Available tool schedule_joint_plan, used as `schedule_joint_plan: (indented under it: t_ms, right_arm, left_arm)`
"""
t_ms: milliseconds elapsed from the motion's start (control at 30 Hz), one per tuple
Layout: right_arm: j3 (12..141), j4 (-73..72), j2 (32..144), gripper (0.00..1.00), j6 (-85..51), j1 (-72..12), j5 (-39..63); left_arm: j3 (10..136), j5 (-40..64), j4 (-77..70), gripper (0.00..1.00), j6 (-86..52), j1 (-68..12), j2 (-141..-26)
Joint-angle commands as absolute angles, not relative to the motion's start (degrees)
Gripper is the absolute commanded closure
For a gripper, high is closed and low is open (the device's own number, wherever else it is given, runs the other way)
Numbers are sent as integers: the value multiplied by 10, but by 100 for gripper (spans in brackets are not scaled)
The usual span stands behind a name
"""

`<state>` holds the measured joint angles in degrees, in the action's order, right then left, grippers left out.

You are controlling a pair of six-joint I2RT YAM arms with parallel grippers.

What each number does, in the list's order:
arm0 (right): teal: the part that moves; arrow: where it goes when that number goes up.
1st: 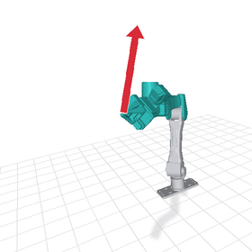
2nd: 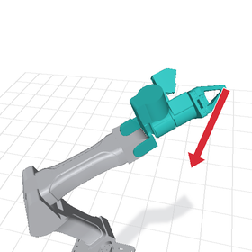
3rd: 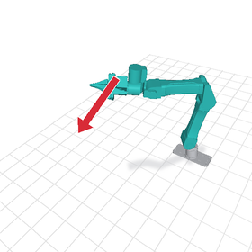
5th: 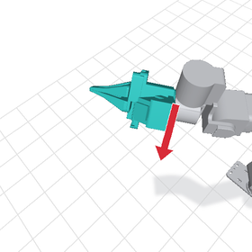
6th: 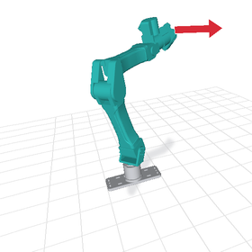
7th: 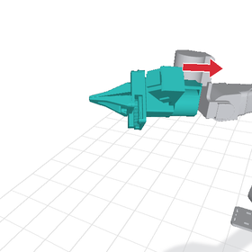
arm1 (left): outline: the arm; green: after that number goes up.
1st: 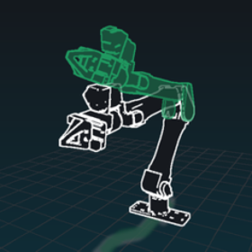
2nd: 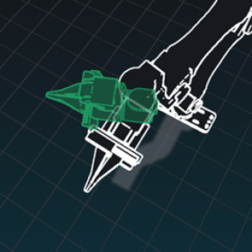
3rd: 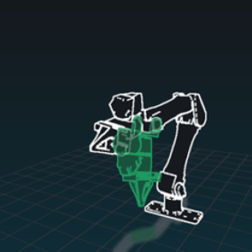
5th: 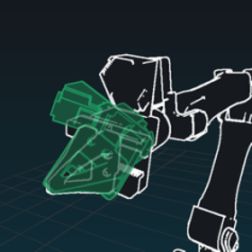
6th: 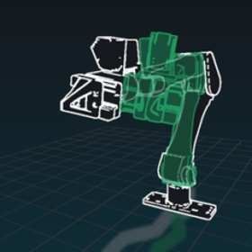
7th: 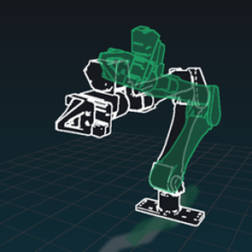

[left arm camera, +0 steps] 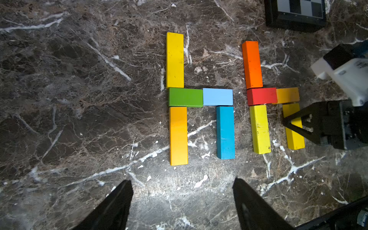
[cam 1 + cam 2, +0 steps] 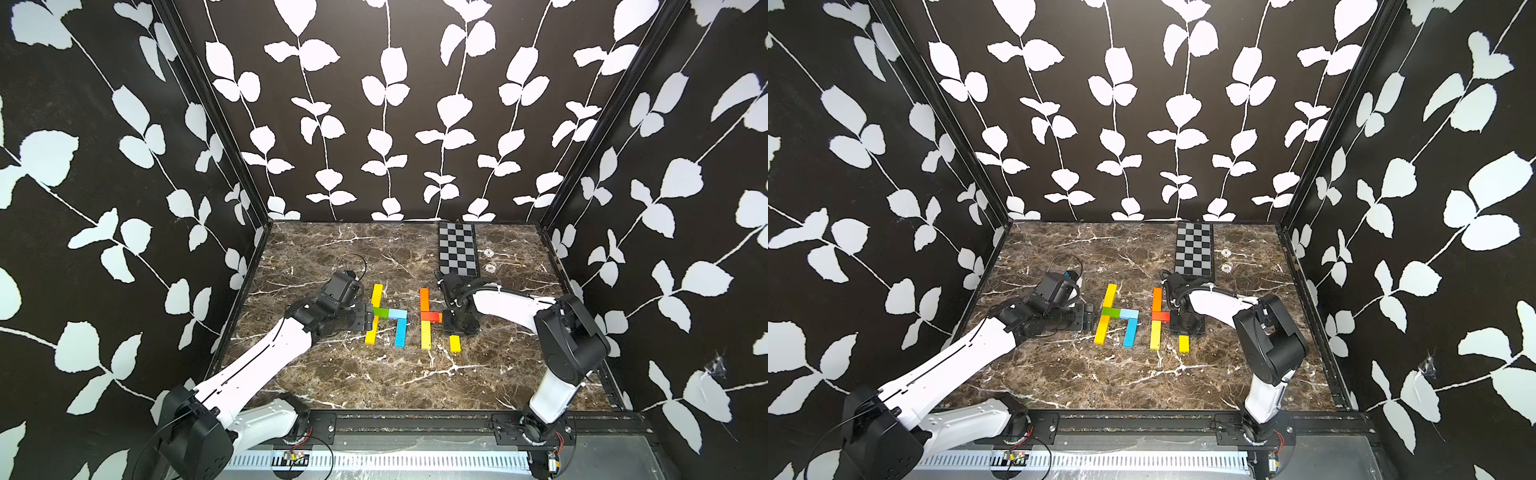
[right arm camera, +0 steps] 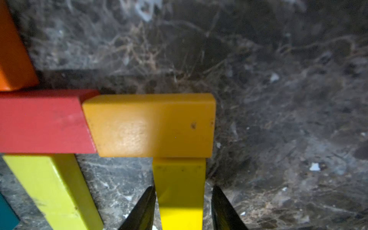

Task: Assemble the letter h with building blocks
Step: Assemble the building block at the center of the board.

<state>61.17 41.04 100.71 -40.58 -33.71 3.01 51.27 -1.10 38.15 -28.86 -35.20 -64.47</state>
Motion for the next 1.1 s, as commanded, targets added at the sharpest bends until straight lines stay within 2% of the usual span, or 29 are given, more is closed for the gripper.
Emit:
schedule_joint_plan:
  t_ms: [0, 400, 633, 700, 800, 933, 1067]
  right_arm:
    - [623, 419, 1017, 60, -408, -335, 24]
    - [637, 423, 1027, 64, -403, -335, 22]
    - [633, 424, 1015, 55, -405, -335, 19]
    - [631, 425, 1014, 55, -407, -335, 18]
    - [632, 427, 1020, 57, -406, -335, 18]
    - [630, 425, 1025, 67, -404, -335, 20]
    - [632, 430, 1025, 68, -403, -335, 12]
  left_arm:
    - [505, -15, 374, 18, -283, -349, -640]
    - [504, -18, 376, 18, -282, -349, -640]
    - [504, -13, 375, 18, -280, -349, -641]
    - [504, -14, 374, 18, -280, -348, -642]
    - [505, -13, 373, 18, -280, -349, -643]
    - [504, -13, 373, 18, -280, -349, -641]
    - [504, -15, 374, 18, -280, -349, -642]
